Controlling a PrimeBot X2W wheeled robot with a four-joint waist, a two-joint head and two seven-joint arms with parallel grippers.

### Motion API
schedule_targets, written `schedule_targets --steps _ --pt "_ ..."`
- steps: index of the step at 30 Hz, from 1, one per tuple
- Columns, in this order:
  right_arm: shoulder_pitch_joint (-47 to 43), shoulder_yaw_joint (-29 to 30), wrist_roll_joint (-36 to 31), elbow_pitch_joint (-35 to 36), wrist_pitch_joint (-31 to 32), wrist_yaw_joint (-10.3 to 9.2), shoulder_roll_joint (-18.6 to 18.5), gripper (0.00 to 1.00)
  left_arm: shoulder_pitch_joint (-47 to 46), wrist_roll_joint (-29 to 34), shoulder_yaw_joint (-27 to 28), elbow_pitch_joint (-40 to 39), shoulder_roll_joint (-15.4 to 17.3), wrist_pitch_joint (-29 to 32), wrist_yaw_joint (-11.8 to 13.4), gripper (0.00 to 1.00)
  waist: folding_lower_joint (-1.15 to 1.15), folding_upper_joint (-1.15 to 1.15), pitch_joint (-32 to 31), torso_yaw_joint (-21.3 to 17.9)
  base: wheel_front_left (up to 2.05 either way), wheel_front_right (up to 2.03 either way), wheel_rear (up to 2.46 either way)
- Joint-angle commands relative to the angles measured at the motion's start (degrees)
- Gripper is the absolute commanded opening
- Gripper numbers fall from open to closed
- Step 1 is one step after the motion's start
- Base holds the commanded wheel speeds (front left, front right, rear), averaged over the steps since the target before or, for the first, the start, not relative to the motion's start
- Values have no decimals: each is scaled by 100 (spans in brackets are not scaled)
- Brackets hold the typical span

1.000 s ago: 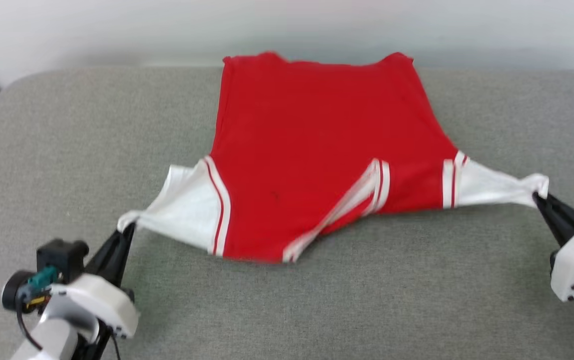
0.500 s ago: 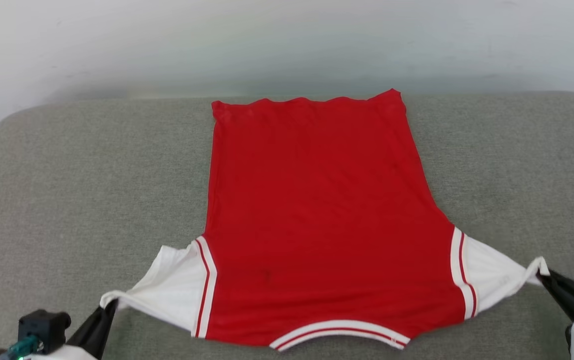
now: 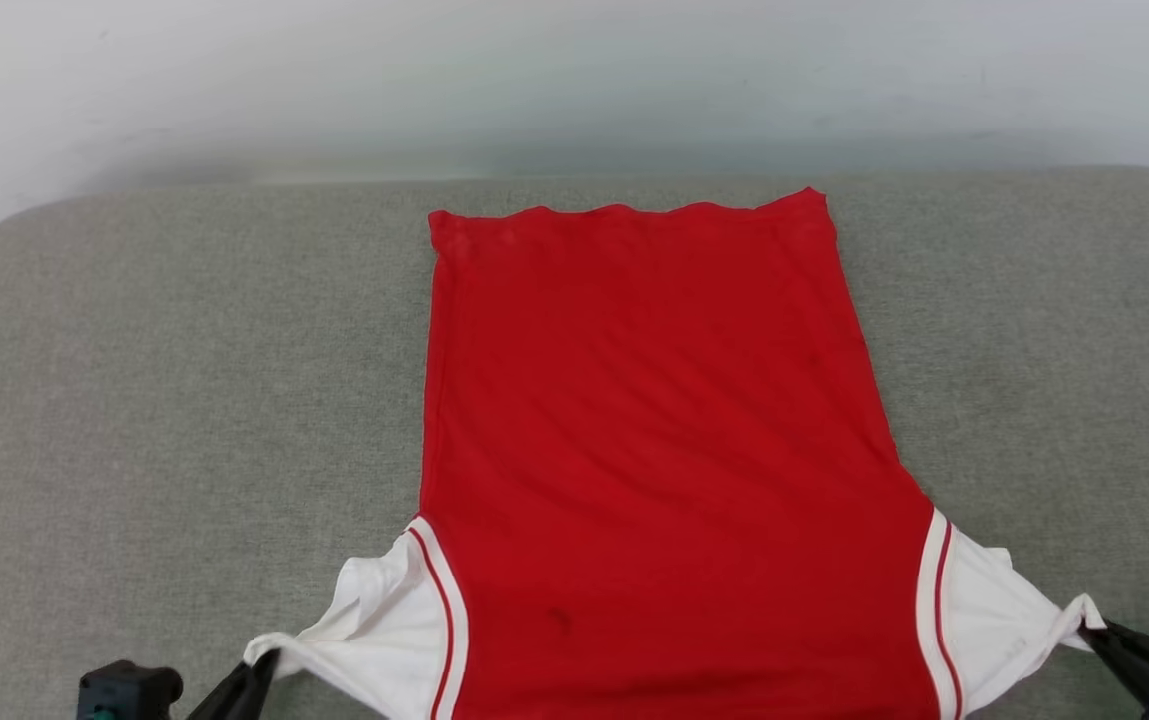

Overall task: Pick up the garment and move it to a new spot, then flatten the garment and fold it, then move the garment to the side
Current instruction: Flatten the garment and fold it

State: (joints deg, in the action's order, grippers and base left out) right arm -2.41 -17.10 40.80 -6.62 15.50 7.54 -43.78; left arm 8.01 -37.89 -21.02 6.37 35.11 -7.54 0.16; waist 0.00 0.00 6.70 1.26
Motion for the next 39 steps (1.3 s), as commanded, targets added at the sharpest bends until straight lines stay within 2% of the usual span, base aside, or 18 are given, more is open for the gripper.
schedule_targets --steps 1,3,5,6,8,12,16,21,27,31,39 --pt "50 104 79 16 130 -9 108 100 -96 -31 -16 -98 -64 16 -8 0 0 0 61 40 0 0 0" --pt "165 229 117 153 261 -7 116 100 -150 -34 -41 -239 -109 20 7 0 0 0 126 93 0 0 0" --pt "243 367 -49 295 430 -7 -28 100 -175 -28 -85 -415 -140 47 10 0 0 0 201 171 0 0 0" --pt "296 411 -111 438 545 -7 -73 100 -194 -24 -121 -526 -144 77 -23 0 0 0 248 215 0 0 0" --pt "500 671 58 748 824 -7 70 100 -206 53 -296 -849 -41 213 -203 0 0 0 361 292 0 0 0" --pt "1096 1123 202 1326 1710 -7 159 100 -273 47 -332 -1495 29 373 -186 0 0 0 702 509 0 0 0" --pt "1983 1479 77 1494 2781 -7 392 100 -416 176 -411 -2073 166 618 -200 0 0 0 1180 833 0 0 0" --pt "3231 1848 -96 1182 4288 -7 800 100 -703 358 -547 -2626 161 847 -185 0 0 0 1758 1259 0 0 0" --pt "4569 2224 -969 501 5645 -7 1160 100 -1071 570 -759 -3059 35 1014 -235 0 0 0 2311 1761 0 0 0" --pt "5250 2377 -1551 131 6153 -7 1311 100 -1237 638 -911 -3200 -126 1017 -265 0 0 0 2597 2030 0 0 0" --pt "5948 2354 -2482 -197 6702 -7 1167 100 -1405 673 -1110 -3271 -258 986 -374 0 0 0 2972 2359 0 0 0"
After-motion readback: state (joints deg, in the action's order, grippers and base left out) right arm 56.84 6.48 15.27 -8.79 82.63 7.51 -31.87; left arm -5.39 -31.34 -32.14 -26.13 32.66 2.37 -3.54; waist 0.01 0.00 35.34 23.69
